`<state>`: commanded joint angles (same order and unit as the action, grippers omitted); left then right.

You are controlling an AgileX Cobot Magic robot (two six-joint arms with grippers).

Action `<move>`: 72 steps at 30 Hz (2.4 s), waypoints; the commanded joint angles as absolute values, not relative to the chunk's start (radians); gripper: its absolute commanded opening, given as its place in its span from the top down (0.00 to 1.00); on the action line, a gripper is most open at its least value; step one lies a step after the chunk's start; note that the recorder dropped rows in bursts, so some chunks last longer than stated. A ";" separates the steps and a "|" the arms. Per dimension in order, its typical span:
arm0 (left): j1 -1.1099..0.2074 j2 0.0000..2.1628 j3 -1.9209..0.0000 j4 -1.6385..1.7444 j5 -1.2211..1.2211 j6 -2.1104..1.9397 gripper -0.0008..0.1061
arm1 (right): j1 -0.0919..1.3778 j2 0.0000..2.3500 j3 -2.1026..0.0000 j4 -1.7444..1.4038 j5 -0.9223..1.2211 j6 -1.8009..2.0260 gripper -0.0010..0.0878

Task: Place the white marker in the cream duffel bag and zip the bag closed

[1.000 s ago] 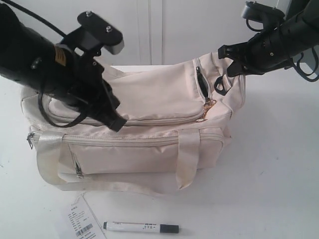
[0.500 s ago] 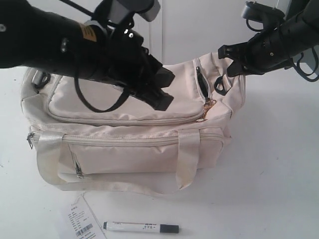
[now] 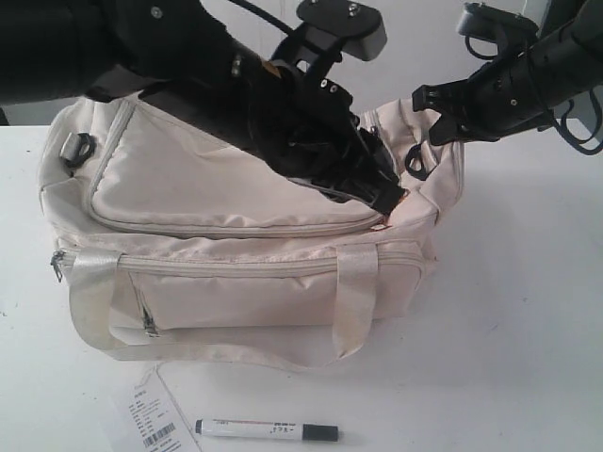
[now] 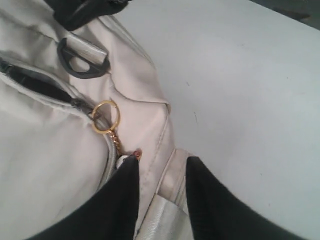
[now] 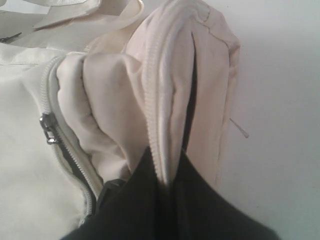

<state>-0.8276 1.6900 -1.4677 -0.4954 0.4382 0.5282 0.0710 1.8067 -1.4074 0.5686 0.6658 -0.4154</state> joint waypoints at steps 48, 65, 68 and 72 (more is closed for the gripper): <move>-0.829 1.898 -1.479 -0.568 0.102 1.369 0.54 | 0.071 1.807 -1.407 0.569 0.648 -0.409 0.99; -0.829 1.961 -1.479 -0.568 0.019 1.362 0.99 | 0.071 1.807 -1.407 0.569 0.648 -0.409 0.99; -0.829 1.942 -1.479 -0.568 0.015 1.281 0.99 | 0.071 1.807 -1.407 0.569 0.648 -0.409 0.99; -0.829 1.913 -1.479 -0.568 0.023 1.226 0.99 | 0.071 1.807 -1.407 0.569 0.648 -0.409 0.99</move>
<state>-0.8295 1.9130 -1.4791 -0.5676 0.0229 1.2257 0.0710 1.8067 -1.4074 0.5686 0.6479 -0.4085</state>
